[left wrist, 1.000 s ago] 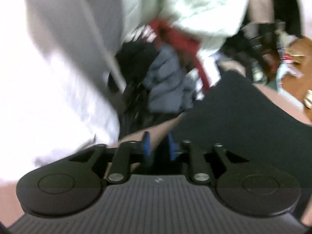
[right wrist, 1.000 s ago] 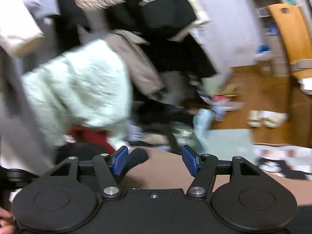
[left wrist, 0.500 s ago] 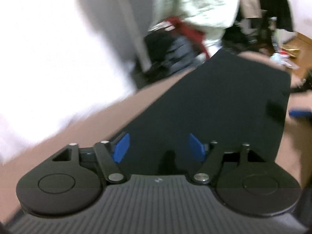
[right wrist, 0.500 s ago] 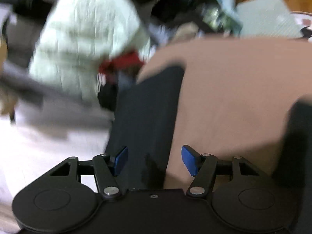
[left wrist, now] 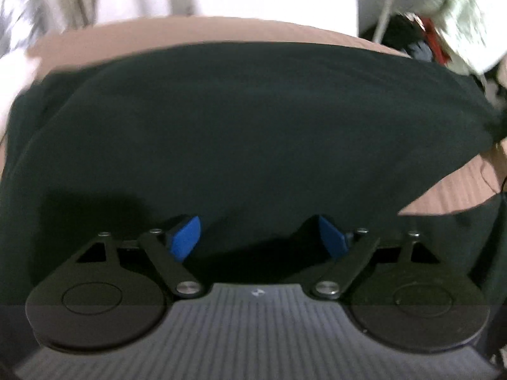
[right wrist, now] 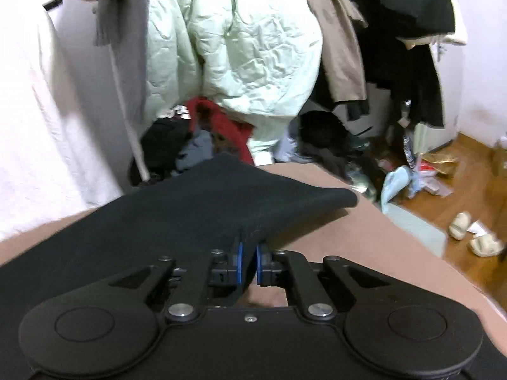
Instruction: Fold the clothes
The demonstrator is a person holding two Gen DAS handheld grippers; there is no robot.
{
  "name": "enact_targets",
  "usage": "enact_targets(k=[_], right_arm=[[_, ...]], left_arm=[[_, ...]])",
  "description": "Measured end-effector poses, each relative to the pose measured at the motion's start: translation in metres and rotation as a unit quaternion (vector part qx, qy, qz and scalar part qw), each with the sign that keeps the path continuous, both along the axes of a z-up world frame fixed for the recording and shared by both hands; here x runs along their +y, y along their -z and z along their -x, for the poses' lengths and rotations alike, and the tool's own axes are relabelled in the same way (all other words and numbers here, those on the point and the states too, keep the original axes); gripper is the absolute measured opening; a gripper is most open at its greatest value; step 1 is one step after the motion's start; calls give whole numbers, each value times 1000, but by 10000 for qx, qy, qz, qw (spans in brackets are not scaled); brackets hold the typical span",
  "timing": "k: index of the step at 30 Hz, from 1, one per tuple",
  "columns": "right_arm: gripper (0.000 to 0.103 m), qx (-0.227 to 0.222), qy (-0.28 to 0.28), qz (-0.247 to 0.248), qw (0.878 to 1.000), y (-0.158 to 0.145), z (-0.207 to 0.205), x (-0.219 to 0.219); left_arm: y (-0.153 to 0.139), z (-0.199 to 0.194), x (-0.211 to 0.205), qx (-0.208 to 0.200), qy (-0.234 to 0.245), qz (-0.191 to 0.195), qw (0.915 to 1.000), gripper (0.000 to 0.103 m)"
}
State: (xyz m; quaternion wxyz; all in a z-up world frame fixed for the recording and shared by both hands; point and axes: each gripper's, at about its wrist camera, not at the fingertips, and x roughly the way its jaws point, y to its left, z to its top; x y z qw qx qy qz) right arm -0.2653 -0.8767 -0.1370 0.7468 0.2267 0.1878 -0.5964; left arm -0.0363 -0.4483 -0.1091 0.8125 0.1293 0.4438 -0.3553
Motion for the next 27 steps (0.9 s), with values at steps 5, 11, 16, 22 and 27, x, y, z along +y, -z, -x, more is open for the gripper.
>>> enact_targets(k=[5,11,16,22,27], right_arm=[[42,69,266,-799,9964,-10,10,2],[48,-1720,-935,-1714,9655,-49,85,47],[49,-2284,-2024,-2297,9242,-46,145,117],[55,-2031,-1607,-2373,9363,-16,233,187],[58,-2065,-946,-2712,9353,14,275,222]], left_arm=[[-16,11,54,-202,-207,-215,9994,84],[-9,23,108,-620,-776,-1442,9846,89],[-15,25,142,-172,-1145,-1206,9859,89],[-12,17,195,-839,-1771,-1910,9618,90],[-20,-7,234,-182,-2544,-1257,9587,93]])
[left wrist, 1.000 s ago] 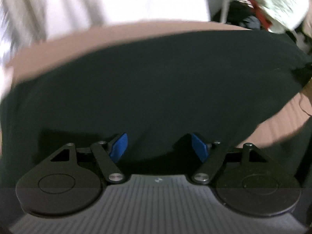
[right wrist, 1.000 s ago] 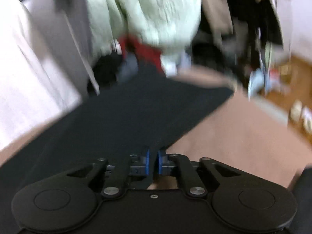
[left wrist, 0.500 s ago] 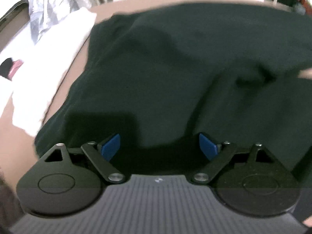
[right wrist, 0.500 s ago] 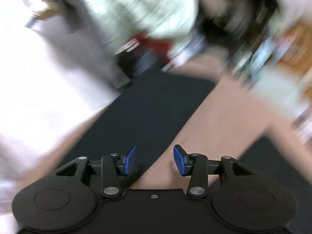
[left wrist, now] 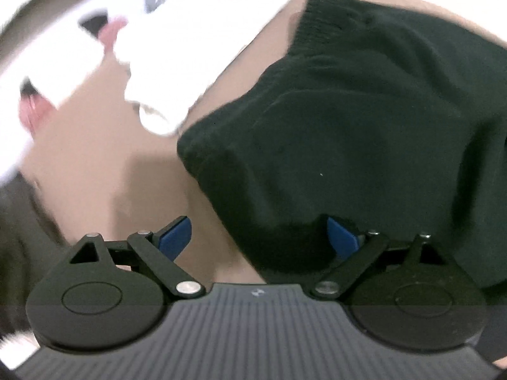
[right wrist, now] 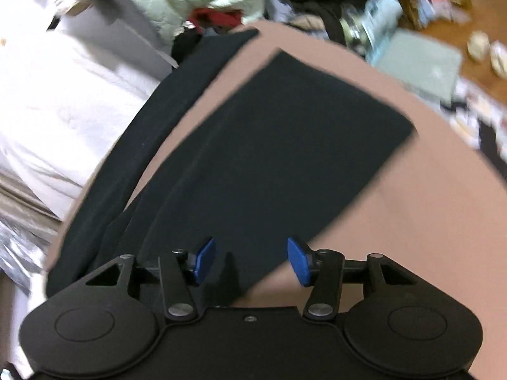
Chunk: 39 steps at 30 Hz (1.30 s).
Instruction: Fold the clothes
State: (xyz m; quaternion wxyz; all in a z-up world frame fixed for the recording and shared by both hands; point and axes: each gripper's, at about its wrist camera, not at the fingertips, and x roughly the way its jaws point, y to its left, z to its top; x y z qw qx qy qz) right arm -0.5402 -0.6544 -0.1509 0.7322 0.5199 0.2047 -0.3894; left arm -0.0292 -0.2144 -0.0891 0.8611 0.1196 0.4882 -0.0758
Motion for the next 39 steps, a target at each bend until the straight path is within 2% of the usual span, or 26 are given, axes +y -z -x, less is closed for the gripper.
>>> enact_targets(k=[3,5,7,9,10,12,13,15,16,17,22,24,25,28,32,35,37,39], right_arm=[[58,71,209,-200,9996,16,10,4],[58,-28,328,-160,9993,21,14,7],[59,-186,475,-111,9986,25,19,9],[61,-176,584,65,9981,26,17,-3],[66,-172,638,153,9977,26,16,-10],[67,-64,764,428,9961,30,14,-22],[63,211,864,791,9929,35,12,-28],[27,891,750,1479,9821,44,6,-35],[6,1258,617,1811,9734,47,1,-36],[4,1489,585,2105,9644,46,0,-35],[3,1466,1301,3144,9288,-4,28,-6],[3,1587,1186,2827,9385,8,33,-18],[3,1706,1066,2657,9428,18,32,-25],[3,2241,869,2543,9368,41,19,-30],[4,1619,1450,2212,9507,44,45,-18],[4,1621,1493,2195,9504,45,42,-11],[4,1722,1459,2349,9454,38,36,-4],[4,1737,1409,2548,9408,26,32,-1]], left_arm=[[-2,-7,6,11,-329,98,9994,93],[-5,-5,6,-126,-374,26,9992,94],[-1,-1,3,-426,-329,-349,9979,103],[5,-2,-4,-658,-343,-883,9933,103],[5,-3,-3,-628,-333,-811,9942,103],[3,-6,-2,-552,-309,-615,9961,103],[1,-6,2,-436,-294,-275,9982,103],[0,-2,10,-151,-304,292,9990,102],[0,-1,12,-62,-319,401,9987,100],[-1,-1,15,-20,-359,461,9983,100],[-3,-5,47,60,-933,846,9920,101],[2,-9,61,164,-1200,1035,9872,102],[7,-13,60,241,-1235,1011,9869,102],[18,-21,61,411,-1344,1057,9844,102],[18,-22,74,438,-1613,1543,9738,102],[13,-21,85,239,-1986,1785,9634,102],[-1,-13,84,-266,-2103,1463,9663,102],[-12,-10,72,-623,-1785,1154,9752,103]])
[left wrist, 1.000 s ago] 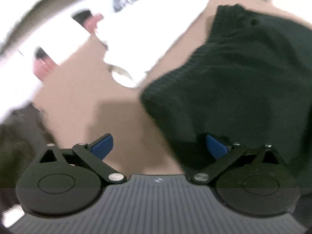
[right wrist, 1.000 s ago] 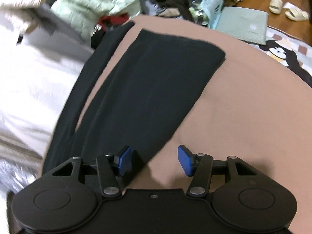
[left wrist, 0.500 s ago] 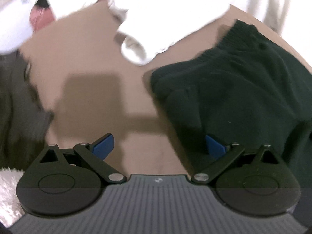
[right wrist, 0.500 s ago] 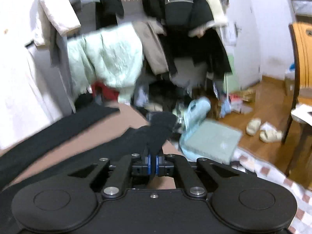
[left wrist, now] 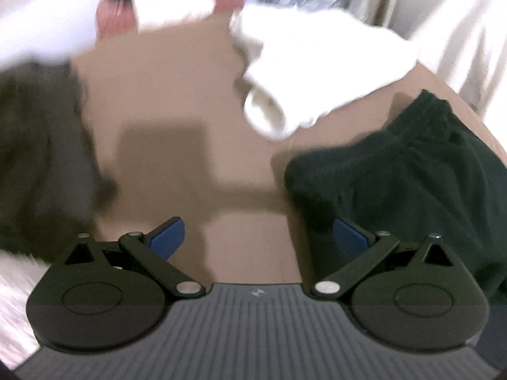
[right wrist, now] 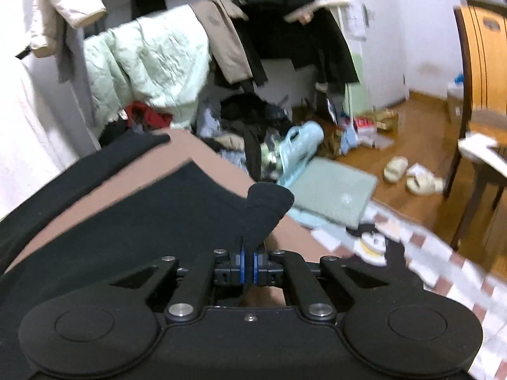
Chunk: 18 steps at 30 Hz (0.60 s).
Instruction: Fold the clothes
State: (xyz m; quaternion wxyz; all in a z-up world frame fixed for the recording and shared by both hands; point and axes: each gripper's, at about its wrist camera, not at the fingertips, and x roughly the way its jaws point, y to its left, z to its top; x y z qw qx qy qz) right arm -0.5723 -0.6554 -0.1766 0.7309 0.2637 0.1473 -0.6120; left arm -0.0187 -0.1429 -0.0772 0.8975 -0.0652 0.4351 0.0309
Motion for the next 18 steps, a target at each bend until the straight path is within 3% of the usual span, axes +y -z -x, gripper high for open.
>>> enact_targets(k=[1,4,6,9,12,13,14,16,18], right_arm=[[4,11,-46,93,9999,-6,-1,0],[4,-27,-244,193,9995,-19,-4,-3],[5,-55,-367,136,9992,-23,-6,-4],[8,-139,-467,-260,9985,-18,-8,-5],[8,-109,-497,-351,9981,-8,-11,-1],[7,-66,-503,-338,9981,-6,-12,0],[7,-12,-500,-287,9983,-6,-13,-1],[6,-23,-519,-126,9986,-18,-12,-6],[5,-128,-603,55,9981,-34,-10,-12]], left_arm=[[1,-1,-4,5,170,10,9999,103],[25,-16,-12,579,460,424,9964,103],[52,-27,-28,1006,416,205,9938,103],[65,-33,-45,793,172,3,9967,103],[62,-40,-43,674,112,539,9962,102],[61,-42,-41,633,174,711,9953,85],[58,-42,-42,538,296,680,9958,35],[48,-41,-45,386,619,606,9955,16],[29,-34,-44,17,664,505,9965,8]])
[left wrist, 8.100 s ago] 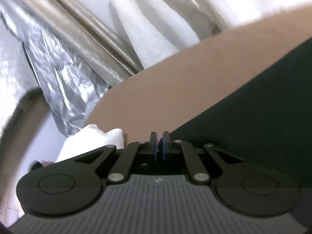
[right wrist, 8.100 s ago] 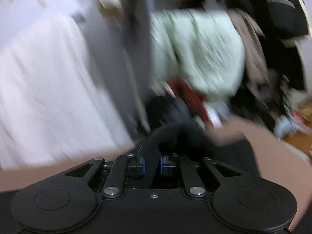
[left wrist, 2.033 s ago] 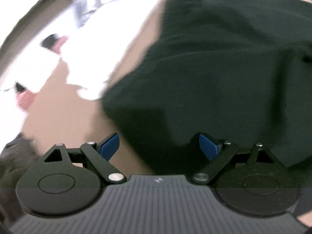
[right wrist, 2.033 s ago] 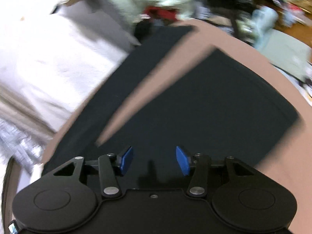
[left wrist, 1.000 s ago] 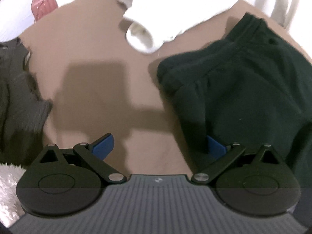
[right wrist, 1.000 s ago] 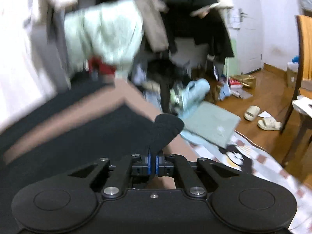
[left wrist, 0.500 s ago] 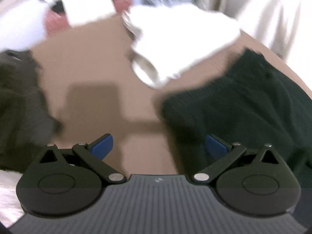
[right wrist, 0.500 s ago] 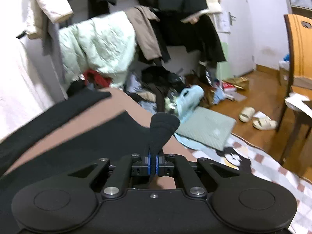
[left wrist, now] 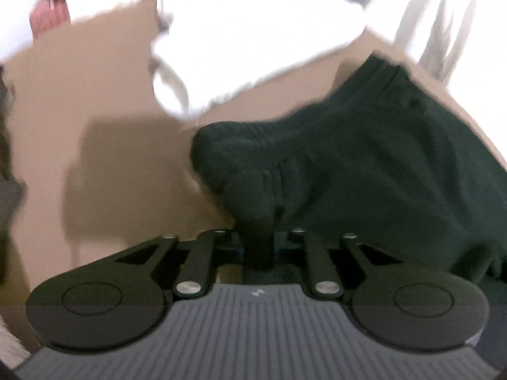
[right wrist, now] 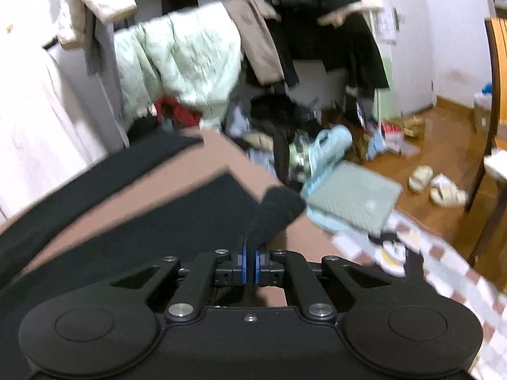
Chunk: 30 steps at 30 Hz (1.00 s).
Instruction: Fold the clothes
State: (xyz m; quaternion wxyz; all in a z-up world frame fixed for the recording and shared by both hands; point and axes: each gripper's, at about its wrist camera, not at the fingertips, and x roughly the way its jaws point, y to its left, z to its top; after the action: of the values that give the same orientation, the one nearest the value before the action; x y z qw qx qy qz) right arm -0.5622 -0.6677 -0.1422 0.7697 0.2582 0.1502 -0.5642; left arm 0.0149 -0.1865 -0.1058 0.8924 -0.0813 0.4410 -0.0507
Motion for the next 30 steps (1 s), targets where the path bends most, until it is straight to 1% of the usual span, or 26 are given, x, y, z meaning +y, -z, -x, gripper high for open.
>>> enact_targets(k=[1,3,6,8,10,12,13,16,19,22,25,27,29,30], right_arm=[[5,-233,-126,84,9996,-12,3,-3],[5,-664,-362,242,9968,-37,8,-10],[5,-968,-551,410,9929,-72,14,-14],[5,-1098,-543,487,9913,-89,23,-10],[4,-1238,-479,542,9897,-104,35,-5],[4,-1402,-363,565,9878,-115,51,0],[5,-1411,-371,558,9877,-118,55,0],[4,-1033,-505,448,9924,-123,42,-12],[4,-655,-656,364,9950,-128,26,-27],[4,-366,-945,478,9937,-139,-15,-59],[4,-146,-1247,678,9898,-157,-64,-99],[4,82,-1476,821,9856,-167,-103,-132],[4,420,-1689,997,9797,-166,-145,-167],[4,515,-1718,924,9794,-163,-166,-187]], left_arm=[[-10,3,2,-173,7,-9,9998,8],[-31,5,11,-394,-25,223,9990,8],[-57,13,25,-639,-2,445,9970,8],[-62,15,30,-585,84,487,9971,8],[-63,25,37,-427,202,477,9977,7],[-63,31,43,-343,330,393,9981,7],[-64,33,43,-294,351,350,9983,7],[-72,35,38,-224,470,182,9985,7],[-74,18,19,-301,550,-48,9980,6],[-89,-5,-3,-475,711,-126,9963,6],[-114,-42,-26,-575,830,35,9949,6],[-127,-74,-46,-620,915,86,9938,6],[-130,-111,-77,-571,1007,-92,9932,6],[-130,-129,-95,-544,1038,-217,9929,6]])
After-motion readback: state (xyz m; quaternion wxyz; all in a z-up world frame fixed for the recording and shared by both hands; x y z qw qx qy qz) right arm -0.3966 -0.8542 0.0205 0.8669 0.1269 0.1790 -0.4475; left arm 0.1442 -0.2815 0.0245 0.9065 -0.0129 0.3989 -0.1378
